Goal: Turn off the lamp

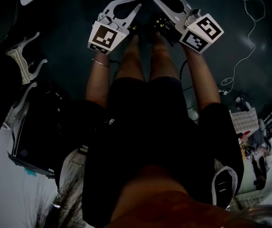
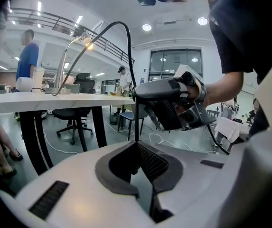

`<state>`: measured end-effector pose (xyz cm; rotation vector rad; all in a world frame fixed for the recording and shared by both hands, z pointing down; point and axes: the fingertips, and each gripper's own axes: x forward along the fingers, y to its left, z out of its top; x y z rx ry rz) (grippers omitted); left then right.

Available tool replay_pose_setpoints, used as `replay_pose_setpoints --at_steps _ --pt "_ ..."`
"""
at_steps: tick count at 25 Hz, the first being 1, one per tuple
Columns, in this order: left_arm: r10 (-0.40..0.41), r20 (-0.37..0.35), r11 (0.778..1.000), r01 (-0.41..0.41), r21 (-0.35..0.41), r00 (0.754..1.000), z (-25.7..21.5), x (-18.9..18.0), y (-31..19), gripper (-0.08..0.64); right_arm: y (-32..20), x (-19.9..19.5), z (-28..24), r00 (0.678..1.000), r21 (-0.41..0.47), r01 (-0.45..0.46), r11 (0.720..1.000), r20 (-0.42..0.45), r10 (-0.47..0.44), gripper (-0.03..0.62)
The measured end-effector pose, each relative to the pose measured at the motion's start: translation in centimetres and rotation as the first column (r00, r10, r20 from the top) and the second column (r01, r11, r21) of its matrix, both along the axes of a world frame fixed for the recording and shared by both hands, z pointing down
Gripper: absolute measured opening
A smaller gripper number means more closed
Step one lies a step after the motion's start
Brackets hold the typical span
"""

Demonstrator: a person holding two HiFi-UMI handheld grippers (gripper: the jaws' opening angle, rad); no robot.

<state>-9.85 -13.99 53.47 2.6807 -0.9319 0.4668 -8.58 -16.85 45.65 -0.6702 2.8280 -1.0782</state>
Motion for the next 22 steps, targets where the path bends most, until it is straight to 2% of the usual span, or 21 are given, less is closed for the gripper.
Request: replay_pose_setpoints --at_steps 4,8,10,13,15,18,20,22 --pt "-0.002 -0.053 1.0 0.002 -0.015 0.999 -0.8 0.1 0.4 0.011 -0.2 0.7 -0.1 0.998 0.08 -0.01 0.997 -0.059 0.014 0.02" --pt "-0.004 -0.098 1.0 0.003 -0.016 0.995 -2.1 -0.1 0.6 0.011 -0.4 1.8 0.4 0.996 0.106 -0.017 0.994 -0.09 0.026 0.029" --pt "0.0 -0.126 1.0 -0.002 -0.013 0.992 -3.0 -0.1 0.8 0.011 -0.1 1.8 1.1 0.992 0.13 0.02 0.991 -0.13 -0.003 0.032" --pt "0.02 -0.159 1.0 -0.02 -0.003 0.987 -4.6 0.0 1.0 0.011 1.1 1.0 2.6 0.969 0.175 0.141 0.975 -0.224 -0.1 0.048" --pt "0.023 -0.172 1.0 -0.024 -0.002 0.985 -5.4 -0.3 1.2 0.011 2.5 0.1 3.6 0.939 0.212 0.252 0.944 -0.289 -0.186 0.064" --pt "0.005 -0.193 1.0 -0.007 -0.006 0.981 -6.4 -0.9 1.0 0.011 4.4 -1.2 4.7 0.876 0.263 0.412 0.872 -0.378 -0.299 0.111" --pt "0.003 -0.204 1.0 -0.003 -0.002 0.979 -6.9 -1.1 0.7 0.01 4.9 -1.9 5.1 0.843 0.293 0.475 0.83 -0.421 -0.334 0.127" --pt "0.009 -0.216 1.0 -0.008 0.002 0.976 -7.4 -1.0 0.7 0.01 5.1 -2.3 5.4 0.824 0.313 0.51 0.801 -0.446 -0.351 0.136"
